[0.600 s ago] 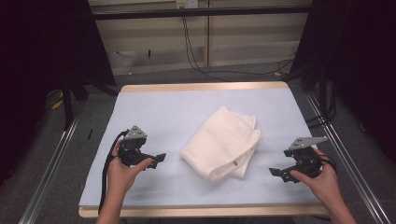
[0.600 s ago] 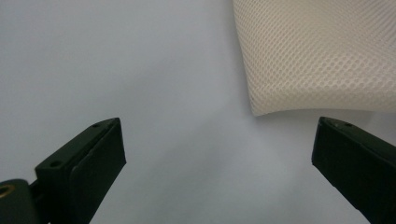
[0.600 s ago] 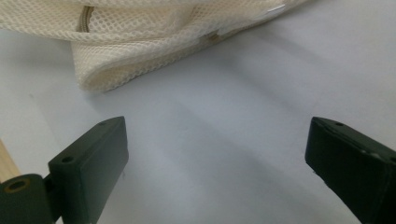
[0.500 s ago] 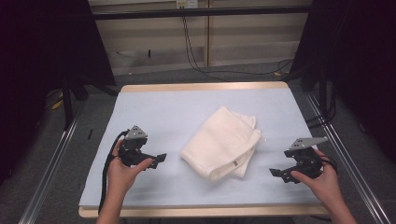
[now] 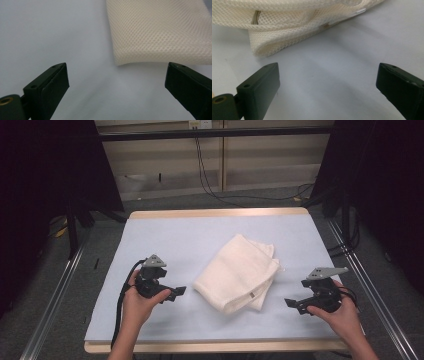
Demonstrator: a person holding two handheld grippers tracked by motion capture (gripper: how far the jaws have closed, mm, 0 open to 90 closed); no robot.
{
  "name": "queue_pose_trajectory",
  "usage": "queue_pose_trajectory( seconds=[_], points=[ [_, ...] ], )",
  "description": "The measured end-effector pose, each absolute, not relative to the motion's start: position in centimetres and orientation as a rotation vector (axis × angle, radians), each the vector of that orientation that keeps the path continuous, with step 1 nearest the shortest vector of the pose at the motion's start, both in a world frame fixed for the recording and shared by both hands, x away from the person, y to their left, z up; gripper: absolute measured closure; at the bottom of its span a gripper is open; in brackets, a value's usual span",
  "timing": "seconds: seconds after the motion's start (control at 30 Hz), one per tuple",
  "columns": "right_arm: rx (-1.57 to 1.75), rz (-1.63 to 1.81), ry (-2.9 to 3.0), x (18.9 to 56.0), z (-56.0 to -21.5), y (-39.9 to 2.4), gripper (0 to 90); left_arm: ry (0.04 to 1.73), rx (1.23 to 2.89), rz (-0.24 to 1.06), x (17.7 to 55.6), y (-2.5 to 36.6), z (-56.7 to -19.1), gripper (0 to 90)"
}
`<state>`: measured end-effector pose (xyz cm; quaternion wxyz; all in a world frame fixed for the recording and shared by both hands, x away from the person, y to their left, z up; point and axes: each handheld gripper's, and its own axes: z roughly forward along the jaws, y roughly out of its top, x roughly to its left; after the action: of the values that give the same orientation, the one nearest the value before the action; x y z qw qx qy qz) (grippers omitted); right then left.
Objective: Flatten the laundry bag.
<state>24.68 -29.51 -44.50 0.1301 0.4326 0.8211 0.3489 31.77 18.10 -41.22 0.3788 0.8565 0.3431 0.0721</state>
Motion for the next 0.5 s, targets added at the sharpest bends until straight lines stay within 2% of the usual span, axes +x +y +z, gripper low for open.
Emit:
queue_pose_trajectory(
  seconds=[0.5],
  points=[
    [1.244,1.006,2.394,24.7,-45.1,-29.0,5.0,0.815,2.247,0.132,31.8,13.1,-40.7,4.1]
  ],
)
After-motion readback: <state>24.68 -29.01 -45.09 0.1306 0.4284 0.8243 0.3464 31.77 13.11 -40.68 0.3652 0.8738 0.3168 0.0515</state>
